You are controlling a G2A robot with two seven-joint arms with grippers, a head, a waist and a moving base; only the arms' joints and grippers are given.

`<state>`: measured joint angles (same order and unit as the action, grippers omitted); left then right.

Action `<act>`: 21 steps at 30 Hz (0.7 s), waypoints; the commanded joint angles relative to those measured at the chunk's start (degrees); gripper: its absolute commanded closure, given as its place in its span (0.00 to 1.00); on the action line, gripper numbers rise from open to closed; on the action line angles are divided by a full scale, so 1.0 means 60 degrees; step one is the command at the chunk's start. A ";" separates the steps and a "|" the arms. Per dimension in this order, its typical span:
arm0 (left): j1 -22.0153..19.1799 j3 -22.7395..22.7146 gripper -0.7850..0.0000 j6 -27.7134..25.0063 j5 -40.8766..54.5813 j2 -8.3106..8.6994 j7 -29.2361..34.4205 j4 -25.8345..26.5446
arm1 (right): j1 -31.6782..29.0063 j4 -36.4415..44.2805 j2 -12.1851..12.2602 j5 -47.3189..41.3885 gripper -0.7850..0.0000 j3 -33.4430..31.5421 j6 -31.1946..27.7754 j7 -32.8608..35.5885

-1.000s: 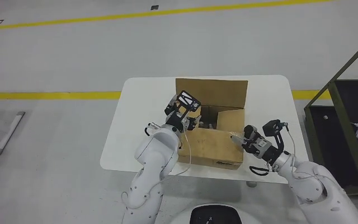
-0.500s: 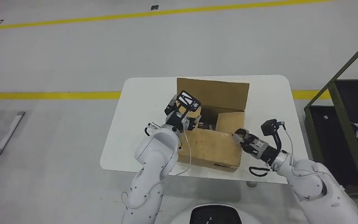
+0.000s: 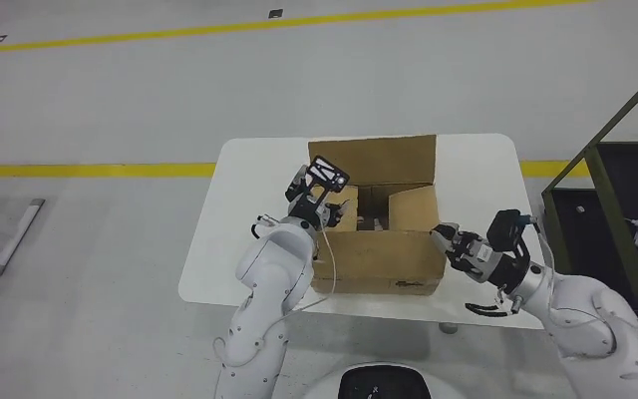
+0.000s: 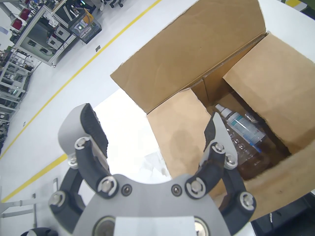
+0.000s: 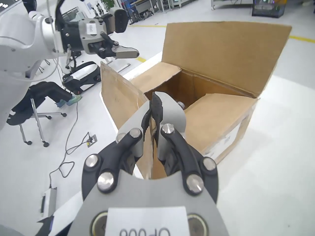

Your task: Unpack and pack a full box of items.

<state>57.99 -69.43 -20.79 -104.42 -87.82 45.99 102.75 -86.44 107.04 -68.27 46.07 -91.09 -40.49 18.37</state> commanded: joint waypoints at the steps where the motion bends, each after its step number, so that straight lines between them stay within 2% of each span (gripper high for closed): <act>1: -0.0208 0.0059 0.00 -0.0169 0.0017 -0.0006 0.0428 -0.0161 | -0.0142 0.0182 0.0017 0.0643 1.00 -0.0120 -0.0137 -0.0541; 10: -0.0566 0.0299 0.00 -0.1527 0.0573 0.0022 0.1685 -0.0322 | -0.0495 0.0360 0.0035 0.1583 1.00 -0.0120 0.0004 -0.1779; 12: -0.0534 0.0330 0.00 -0.1854 0.0751 0.0040 0.1886 -0.0200 | -0.0512 0.0322 0.0038 0.1552 0.78 -0.0067 0.0091 -0.1826; 13: -0.0505 0.0339 0.00 -0.1981 0.0858 0.0048 0.1961 -0.0127 | -0.0518 0.0299 0.0038 0.1519 0.72 -0.0054 0.0163 -0.1850; 14: -0.0460 0.0348 0.00 -0.2086 0.0993 0.0054 0.2051 -0.0080 | -0.0537 0.0269 0.0037 0.1421 0.59 -0.0020 0.0209 -0.1868; 16: -0.0404 0.0394 0.00 -0.2364 0.1143 0.0076 0.2214 0.0094 | -0.0550 0.0228 0.0040 0.1235 0.53 -0.0001 0.0289 -0.1868; 17: -0.0362 0.0399 0.00 -0.2464 0.1185 0.0090 0.2267 0.0158 | -0.0560 0.0210 0.0042 0.1128 0.29 -0.0007 0.0340 -0.1865; 18: -0.0317 0.0402 0.00 -0.2572 0.1223 0.0105 0.2339 0.0211 | -0.0574 0.0200 0.0042 0.0935 0.01 -0.0017 0.0377 -0.1890; 21: -0.0176 0.0430 0.00 -0.2860 0.1313 0.0150 0.2459 0.0400 | -0.0636 0.0160 0.0042 0.0010 0.00 -0.0135 0.0568 -0.1913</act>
<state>56.64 -66.93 -37.36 -96.66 -87.01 60.48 104.84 -90.15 108.05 -68.01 48.52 -91.65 -37.46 6.91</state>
